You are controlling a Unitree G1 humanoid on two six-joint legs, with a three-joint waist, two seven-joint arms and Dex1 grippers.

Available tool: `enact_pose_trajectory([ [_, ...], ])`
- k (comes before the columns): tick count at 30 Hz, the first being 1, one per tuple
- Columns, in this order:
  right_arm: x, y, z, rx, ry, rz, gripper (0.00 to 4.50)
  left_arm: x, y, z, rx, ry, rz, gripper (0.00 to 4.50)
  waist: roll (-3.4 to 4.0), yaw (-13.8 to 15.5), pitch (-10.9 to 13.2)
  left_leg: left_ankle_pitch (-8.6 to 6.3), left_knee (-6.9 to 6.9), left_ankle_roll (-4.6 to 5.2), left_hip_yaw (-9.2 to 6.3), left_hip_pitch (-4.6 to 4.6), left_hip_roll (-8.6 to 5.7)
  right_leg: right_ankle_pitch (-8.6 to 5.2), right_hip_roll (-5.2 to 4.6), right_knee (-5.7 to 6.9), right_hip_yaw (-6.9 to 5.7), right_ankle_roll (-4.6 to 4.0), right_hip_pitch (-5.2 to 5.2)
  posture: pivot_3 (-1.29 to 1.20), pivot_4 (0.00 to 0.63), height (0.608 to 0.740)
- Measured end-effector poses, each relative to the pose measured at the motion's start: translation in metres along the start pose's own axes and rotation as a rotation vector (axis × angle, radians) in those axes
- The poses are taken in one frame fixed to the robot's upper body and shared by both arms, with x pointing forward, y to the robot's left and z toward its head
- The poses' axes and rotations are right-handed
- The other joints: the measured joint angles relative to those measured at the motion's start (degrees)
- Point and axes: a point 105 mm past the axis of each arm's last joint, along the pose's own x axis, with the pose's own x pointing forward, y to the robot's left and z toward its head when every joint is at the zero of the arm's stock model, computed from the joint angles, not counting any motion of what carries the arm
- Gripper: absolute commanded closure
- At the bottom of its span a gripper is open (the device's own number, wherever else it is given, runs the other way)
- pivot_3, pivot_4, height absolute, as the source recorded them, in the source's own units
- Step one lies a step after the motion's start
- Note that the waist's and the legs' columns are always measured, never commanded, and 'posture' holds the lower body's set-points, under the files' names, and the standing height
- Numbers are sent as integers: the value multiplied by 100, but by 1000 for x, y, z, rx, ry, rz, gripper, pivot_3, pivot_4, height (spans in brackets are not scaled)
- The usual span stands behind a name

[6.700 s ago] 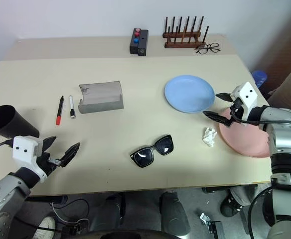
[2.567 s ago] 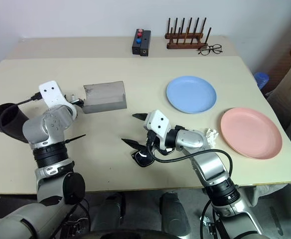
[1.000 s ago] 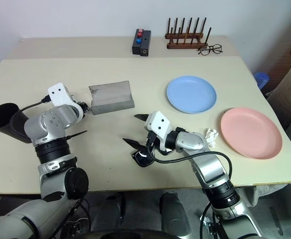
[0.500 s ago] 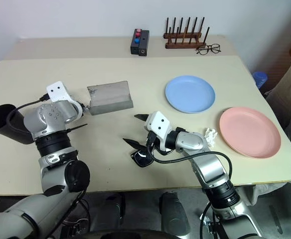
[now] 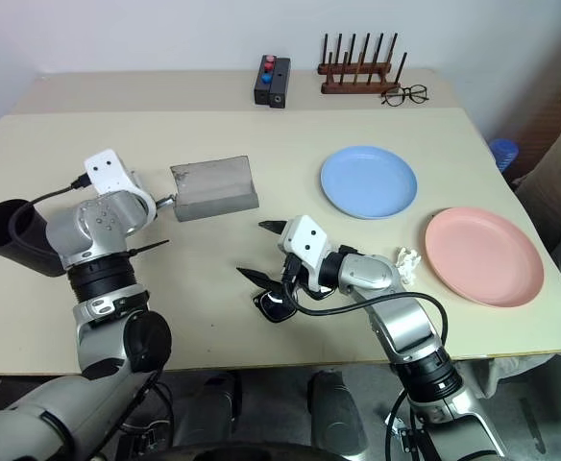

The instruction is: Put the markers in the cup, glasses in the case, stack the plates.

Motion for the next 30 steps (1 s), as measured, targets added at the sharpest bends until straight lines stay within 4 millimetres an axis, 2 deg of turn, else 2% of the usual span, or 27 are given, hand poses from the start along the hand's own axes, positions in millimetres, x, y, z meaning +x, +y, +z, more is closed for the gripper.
enact_pose_trajectory([
  [4, 0, -1, 1, -3, -1, 0, 0, -18, -9, 49, 16, -293, -85, 4481, 0, -3, 0, 0, -2, 0, 0, 0, 0, 0, 0, -1, 1, 0, 0, 0, 150, 740],
  [6, 0, -1, 1, -3, -2, -2, 0, -31, -3, 72, 48, -451, -70, 4481, 0, -20, 0, 0, -5, 0, 1, 0, 0, 0, 0, -1, 1, 0, -2, 0, 150, 740],
  [8, -1, -2, 2, -3, -6, -7, 0, -45, 10, 88, 53, -583, -28, 4481, 0, -18, 0, 0, -7, 0, 1, 1, 1, 0, 0, -1, 1, 0, -3, 0, 150, 740],
  [12, -3, -8, 9, 4, -34, -20, 0, -72, 46, 103, 141, -764, 95, 4481, 0, -8, 0, 0, -6, 0, 1, 0, 1, 0, -1, -1, 2, 0, -2, 0, 150, 740],
  [15, -3, -14, 16, -7, -54, -28, 0, -91, 69, 104, 180, -842, 171, 4481, 0, 10, 0, 0, -3, 0, 1, 1, 1, 0, -2, -1, 1, -1, 1, 0, 150, 740],
  [20, -3, -14, 15, -1, -52, -16, 0, -106, 111, 87, 183, -831, 279, 4481, -1, 11, 0, 0, -3, 0, 1, 1, 1, -1, -2, -2, 1, -2, 2, 0, 150, 740],
  [26, 0, -14, 15, 11, -57, 13, 0, -119, 129, 67, 211, -810, 318, 4481, -3, 15, -1, 0, 0, 0, 1, 2, 1, -3, -2, -2, 1, -8, 3, 0, 150, 740],
  [30, 5, -11, 31, 27, -136, 55, 0, -117, 133, 53, 212, -774, 325, 4481, -3, 7, -2, 0, 0, 1, 1, 2, 1, -2, -2, -2, 1, -9, 3, 0, 150, 740],
])
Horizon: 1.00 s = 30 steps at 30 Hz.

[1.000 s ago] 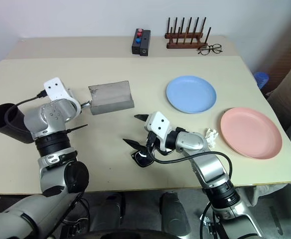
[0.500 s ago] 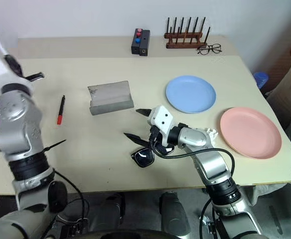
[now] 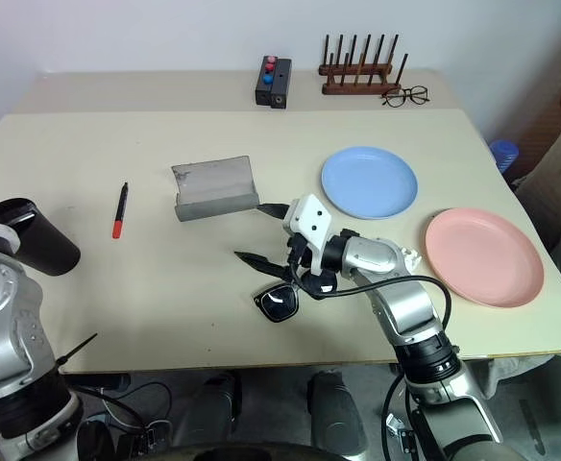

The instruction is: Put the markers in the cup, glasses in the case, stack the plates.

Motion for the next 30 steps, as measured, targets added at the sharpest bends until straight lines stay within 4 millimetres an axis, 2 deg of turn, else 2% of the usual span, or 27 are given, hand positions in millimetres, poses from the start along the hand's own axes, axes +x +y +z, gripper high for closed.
enact_pose_trajectory([
  [6, 6, 6, 27, 7, -105, 60, 0, -4, 0, -10, -1, 14, -1, 4481, -1, 4, -1, 0, 0, 0, 0, 0, 0, -2, 0, 0, 0, -4, 0, 0, 150, 740],
  [15, 10, 13, 39, 12, -139, 105, 0, -8, -6, -33, -15, 77, 4, 4481, -1, -1, -1, 0, 0, 0, 0, 0, 0, -3, 0, 0, 0, -7, -2, 0, 150, 740],
  [23, 10, 18, 40, 17, -139, 131, 0, -9, -6, -32, -26, 69, 10, 4481, -1, -1, -1, 0, 0, 0, 1, -1, 0, -5, 0, -1, 0, -10, -2, 0, 150, 740],
  [27, 11, 20, 40, 18, -137, 143, 0, -11, -6, -35, -28, 77, 14, 2729, -1, -4, -1, 0, 0, 0, 0, -1, 0, -5, 0, 0, 0, -10, -2, 0, 150, 740],
  [30, 12, 21, 39, 19, -135, 148, 0, -12, -6, -36, -31, 80, 15, 1203, -1, -3, -1, 0, 0, 0, 1, -1, 0, -7, 0, -1, 0, -13, -2, 0, 150, 740],
])
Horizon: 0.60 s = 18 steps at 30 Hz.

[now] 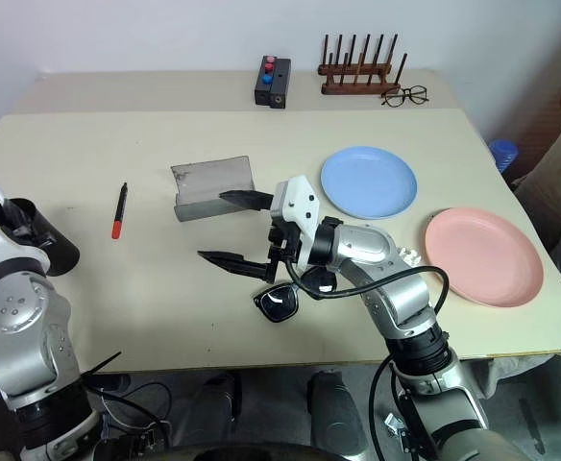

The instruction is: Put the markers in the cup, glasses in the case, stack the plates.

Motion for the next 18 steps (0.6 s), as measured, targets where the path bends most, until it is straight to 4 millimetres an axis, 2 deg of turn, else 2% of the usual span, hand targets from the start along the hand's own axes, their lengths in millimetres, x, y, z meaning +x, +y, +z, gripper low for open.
enact_pose_trajectory([
  [1, 0, 0, 0, 0, 0, 1, 0, 0, 0, 0, 0, 0, 0, 775, 0, 0, 0, 0, 0, 0, 0, 0, 0, 0, 0, 0, 0, 0, 0, 0, 150, 740],
  [13, 1, 1, -1, 2, 2, 2, 0, 0, -4, 2, -5, -4, -6, 775, 0, 0, 0, 0, 0, 0, 0, 0, 0, -1, 0, 0, 0, -2, 0, 0, 150, 740],
  [18, 1, 1, -1, 2, 3, 1, 0, 7, -12, 19, -23, -58, -27, 775, 0, 7, 0, 0, 0, 0, 0, 0, 0, -1, 0, -1, 0, -2, 0, 0, 150, 740],
])
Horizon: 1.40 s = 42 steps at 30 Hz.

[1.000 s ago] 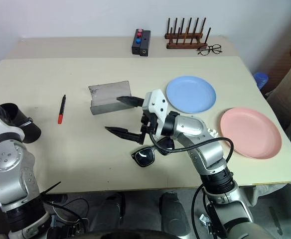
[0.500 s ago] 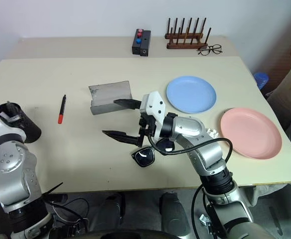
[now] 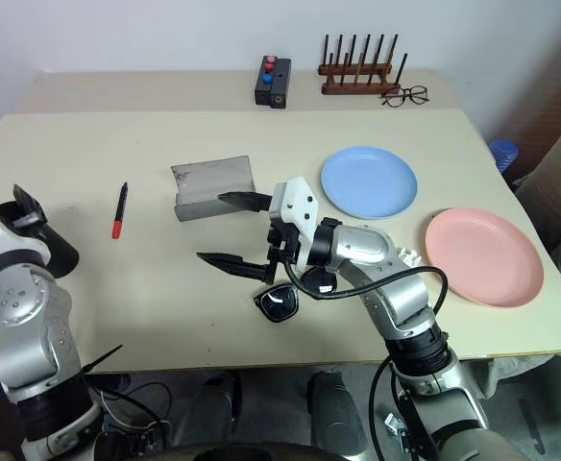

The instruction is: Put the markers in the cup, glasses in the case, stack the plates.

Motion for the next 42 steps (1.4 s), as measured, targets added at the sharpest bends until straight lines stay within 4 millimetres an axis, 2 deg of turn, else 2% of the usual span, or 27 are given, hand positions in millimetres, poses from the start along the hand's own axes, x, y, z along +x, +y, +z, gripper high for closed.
enact_pose_trajectory([
  [4, 0, 0, 0, -2, 3, -3, 0, 10, -23, 27, -15, -72, -88, 775, 0, 5, 0, 0, 0, 0, 0, -1, 0, 1, 0, -1, 0, 3, 1, 0, 150, 740],
  [7, 0, -1, -1, -3, 5, -8, 0, 12, -57, 40, -47, -68, -218, 775, 0, 14, 0, 0, 0, 0, 0, -1, 0, 7, 0, -2, 0, 13, 1, 0, 150, 740],
  [8, 0, 0, -1, -3, 4, -7, 0, 11, -66, 41, -52, -52, -251, 509, 0, 9, 0, 0, 0, 0, 0, -1, -1, 7, 0, -2, 0, 14, 1, 0, 150, 740],
  [10, 0, 0, -1, -3, 4, -8, 0, 11, -82, 31, -41, 63, -300, 19, 0, -14, 0, 0, -1, 0, -1, -1, 0, 8, 1, -1, 0, 17, -1, 0, 150, 740],
  [16, 0, -1, -2, 0, 6, -16, 0, 19, -83, -24, 102, 417, -222, 19, 1, -30, 1, 0, -9, 1, -5, -2, 3, 10, 9, 6, 0, 22, -13, 0, 150, 740],
  [19, 0, -1, -3, 5, 6, -21, 0, 25, -83, -42, 112, 536, -176, 19, -1, -11, 1, 0, -5, 0, -5, -5, 1, 10, 6, 3, -1, 22, -10, 0, 150, 740],
  [27, 0, -1, -7, 15, 10, -37, 0, 34, -91, -78, 81, 748, -174, 19, -1, -21, 1, 0, -12, 0, -5, -5, 1, 10, 6, 2, -3, 23, -13, 0, 150, 740],
  [35, -2, -2, -12, 24, 22, -64, 0, 33, -97, -95, 35, 844, -216, 19, -1, -21, 1, 1, -13, -1, -5, -6, 2, 10, 6, 3, -3, 23, -15, 0, 150, 740],
  [38, -3, -2, -13, 27, 25, -70, 0, 34, -96, -94, 8, 850, -210, 903, -2, -21, 1, 1, -13, -1, -5, -6, 2, 10, 5, 3, -3, 24, -15, 0, 150, 740],
  [42, -3, -3, -13, 26, 26, -75, 0, 33, -96, -95, 10, 859, -208, 2970, -1, -21, 1, 1, -13, -1, -5, -6, 2, 11, 5, 3, -3, 24, -15, 0, 150, 740],
])
